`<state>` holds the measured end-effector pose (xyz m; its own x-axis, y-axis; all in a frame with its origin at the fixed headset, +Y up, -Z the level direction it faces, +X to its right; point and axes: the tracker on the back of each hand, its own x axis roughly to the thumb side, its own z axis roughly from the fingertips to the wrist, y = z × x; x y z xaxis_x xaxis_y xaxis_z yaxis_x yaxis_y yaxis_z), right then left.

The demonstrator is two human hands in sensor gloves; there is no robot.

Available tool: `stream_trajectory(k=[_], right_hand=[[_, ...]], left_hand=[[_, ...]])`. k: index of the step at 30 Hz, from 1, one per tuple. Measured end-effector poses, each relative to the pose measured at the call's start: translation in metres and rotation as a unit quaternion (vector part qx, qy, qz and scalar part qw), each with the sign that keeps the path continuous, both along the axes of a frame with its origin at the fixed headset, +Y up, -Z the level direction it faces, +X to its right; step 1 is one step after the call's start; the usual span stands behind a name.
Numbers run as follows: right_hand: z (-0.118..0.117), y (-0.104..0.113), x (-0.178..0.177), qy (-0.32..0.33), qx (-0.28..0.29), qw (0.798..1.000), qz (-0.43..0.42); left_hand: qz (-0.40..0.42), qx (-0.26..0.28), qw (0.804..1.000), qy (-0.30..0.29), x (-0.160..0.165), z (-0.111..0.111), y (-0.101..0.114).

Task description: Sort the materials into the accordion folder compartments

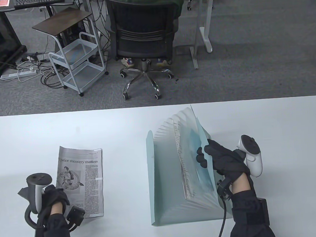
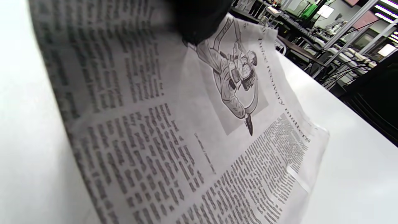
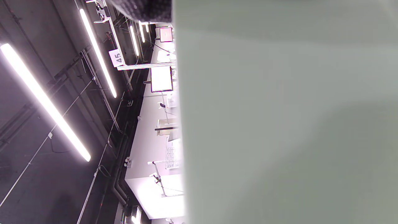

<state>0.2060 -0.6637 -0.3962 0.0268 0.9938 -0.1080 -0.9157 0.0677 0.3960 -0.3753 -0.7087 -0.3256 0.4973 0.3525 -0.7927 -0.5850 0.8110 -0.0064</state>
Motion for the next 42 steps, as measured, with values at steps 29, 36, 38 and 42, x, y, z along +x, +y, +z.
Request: stream_trajectory(k=[29, 36, 38, 42], right_hand=[[0.0, -0.001, -0.005, -0.009, 0.001, 1.0, 0.008], [0.001, -0.001, -0.005, -0.01, 0.001, 1.0, 0.008], [0.001, -0.001, -0.005, -0.011, 0.002, 1.0, 0.008], [0.001, -0.002, -0.005, -0.012, 0.002, 1.0, 0.012]], left_hand=[[-0.31, 0.159, 0.925, -0.152, 0.08, 0.032, 0.184], [-0.281, 0.261, 0.912, -0.145, 0.096, 0.055, 0.23], [-0.256, 0.298, 0.908, -0.147, 0.102, 0.062, 0.24], [-0.211, 0.365, 0.891, -0.169, 0.121, 0.075, 0.25]])
